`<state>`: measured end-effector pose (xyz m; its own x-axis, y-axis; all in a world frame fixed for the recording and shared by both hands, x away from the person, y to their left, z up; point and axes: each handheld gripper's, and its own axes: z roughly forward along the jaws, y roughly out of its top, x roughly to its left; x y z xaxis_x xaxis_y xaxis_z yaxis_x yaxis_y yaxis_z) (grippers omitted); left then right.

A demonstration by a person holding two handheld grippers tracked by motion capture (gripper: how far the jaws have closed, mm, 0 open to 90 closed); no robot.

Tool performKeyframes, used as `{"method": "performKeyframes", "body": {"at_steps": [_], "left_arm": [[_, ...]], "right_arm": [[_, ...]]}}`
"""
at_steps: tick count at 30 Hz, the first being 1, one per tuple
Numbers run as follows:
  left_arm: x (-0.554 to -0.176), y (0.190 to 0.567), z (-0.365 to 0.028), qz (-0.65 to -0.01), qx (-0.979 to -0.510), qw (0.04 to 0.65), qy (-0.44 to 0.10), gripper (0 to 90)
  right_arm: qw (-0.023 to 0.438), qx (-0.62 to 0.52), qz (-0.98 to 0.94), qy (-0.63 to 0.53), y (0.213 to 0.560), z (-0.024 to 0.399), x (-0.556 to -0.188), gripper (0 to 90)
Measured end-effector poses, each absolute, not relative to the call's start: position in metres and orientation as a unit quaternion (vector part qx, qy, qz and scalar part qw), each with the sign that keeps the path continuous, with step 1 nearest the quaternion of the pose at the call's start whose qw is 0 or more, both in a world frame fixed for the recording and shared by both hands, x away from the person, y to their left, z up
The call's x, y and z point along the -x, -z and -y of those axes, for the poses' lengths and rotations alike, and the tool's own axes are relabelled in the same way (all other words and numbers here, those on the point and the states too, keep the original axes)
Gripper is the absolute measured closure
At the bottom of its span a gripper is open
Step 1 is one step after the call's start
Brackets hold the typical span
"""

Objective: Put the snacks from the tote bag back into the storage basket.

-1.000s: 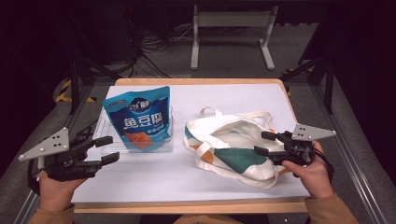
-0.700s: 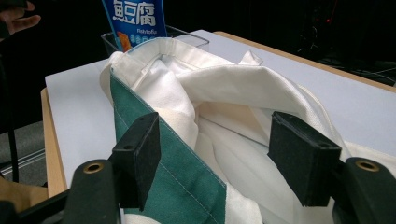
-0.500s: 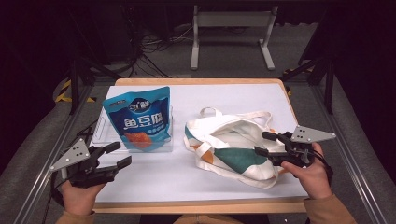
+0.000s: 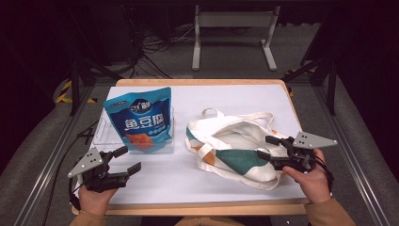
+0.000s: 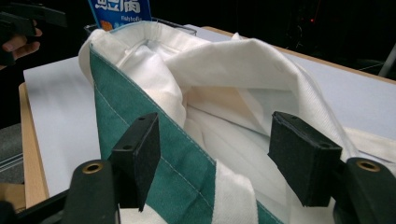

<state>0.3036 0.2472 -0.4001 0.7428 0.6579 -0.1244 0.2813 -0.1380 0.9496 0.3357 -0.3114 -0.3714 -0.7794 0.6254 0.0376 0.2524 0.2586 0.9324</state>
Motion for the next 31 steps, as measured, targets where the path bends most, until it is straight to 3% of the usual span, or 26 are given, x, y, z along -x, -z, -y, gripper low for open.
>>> {"method": "performKeyframes", "body": {"at_steps": [6, 11, 19, 31], "left_arm": [[-0.308, 0.411, -0.241, -0.320, -0.733, 0.574, -0.176, 5.2], [-0.310, 0.414, -0.241, -0.323, -0.733, 0.573, -0.173, 0.0], [-0.318, 0.421, -0.237, -0.317, -0.755, 0.548, -0.173, 0.0], [-0.319, 0.421, -0.242, -0.320, -0.746, 0.561, -0.164, 0.0]], "right_arm": [[0.176, -0.287, -0.773, -0.537, 0.376, 0.312, -0.334, 33.0], [0.177, -0.292, -0.772, -0.537, 0.379, 0.313, -0.334, 32.5], [0.186, -0.294, -0.778, -0.522, 0.385, 0.314, -0.333, 31.8], [0.186, -0.302, -0.772, -0.527, 0.390, 0.316, -0.334, 31.8]]}}
